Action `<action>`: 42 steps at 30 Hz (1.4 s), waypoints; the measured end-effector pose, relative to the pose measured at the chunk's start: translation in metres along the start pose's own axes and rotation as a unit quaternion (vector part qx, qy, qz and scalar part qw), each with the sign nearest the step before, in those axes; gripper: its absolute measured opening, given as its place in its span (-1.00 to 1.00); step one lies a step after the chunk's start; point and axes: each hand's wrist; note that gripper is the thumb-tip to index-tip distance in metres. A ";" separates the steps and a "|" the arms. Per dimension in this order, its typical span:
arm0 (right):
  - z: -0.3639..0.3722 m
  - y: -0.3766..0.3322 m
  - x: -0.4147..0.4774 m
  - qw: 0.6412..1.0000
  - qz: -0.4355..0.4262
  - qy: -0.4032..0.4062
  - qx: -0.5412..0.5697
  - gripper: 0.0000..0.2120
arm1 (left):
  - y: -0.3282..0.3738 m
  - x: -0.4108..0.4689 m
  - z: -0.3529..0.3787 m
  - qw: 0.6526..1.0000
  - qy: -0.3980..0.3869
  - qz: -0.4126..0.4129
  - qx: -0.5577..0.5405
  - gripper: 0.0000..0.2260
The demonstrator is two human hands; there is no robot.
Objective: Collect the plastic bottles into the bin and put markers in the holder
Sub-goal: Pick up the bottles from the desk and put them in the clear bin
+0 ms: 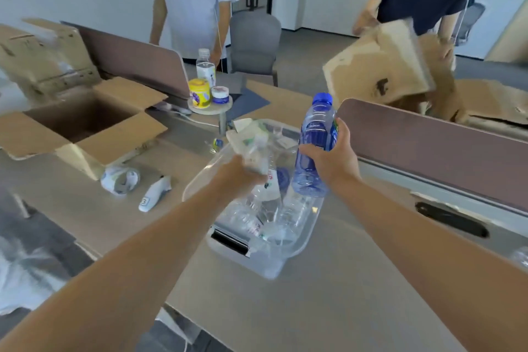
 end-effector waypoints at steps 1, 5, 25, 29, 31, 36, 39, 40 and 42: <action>0.006 0.000 -0.001 1.000 0.001 0.000 -0.002 -0.27 | -0.009 0.003 0.004 0.999 -0.011 -0.015 0.033 -0.30; 0.020 0.003 -0.001 0.999 -0.001 0.014 -0.030 -0.32 | -0.024 0.011 0.018 0.997 0.002 -0.052 0.055 -0.16; -0.050 0.092 0.015 0.960 0.203 0.032 -0.188 -0.67 | 0.125 -0.012 0.059 0.978 0.016 0.204 -0.045 -0.56; -0.137 0.130 -0.005 0.942 0.240 0.084 -0.217 -0.81 | 0.171 -0.040 0.130 0.972 -0.046 0.226 -0.042 -0.56; -0.185 0.152 -0.019 0.931 0.271 0.118 -0.216 -0.87 | 0.195 -0.057 0.170 0.967 -0.078 0.238 -0.034 -0.57; -0.308 0.206 -0.065 0.902 0.330 0.156 -0.229 -0.72 | 0.244 -0.111 0.284 0.950 -0.157 0.268 -0.012 -0.56; -0.374 0.243 -0.091 0.884 0.347 0.187 -0.251 -0.69 | 0.265 -0.143 0.356 0.937 -0.207 0.282 0.005 -0.57; -0.393 0.256 -0.098 0.880 0.353 0.185 -0.257 -0.69 | 0.270 -0.152 0.380 0.933 -0.221 0.283 0.007 -0.58; -0.426 0.280 -0.109 0.875 0.358 0.195 -0.260 -0.70 | 0.278 -0.167 0.424 0.929 -0.238 0.283 0.014 -0.57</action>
Point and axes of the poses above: each hand's wrist, its own x-axis towards the middle knuckle, its own z-axis out of the palm, y = z × x, and after that the axes turned 3 degrees about -x, right-handed
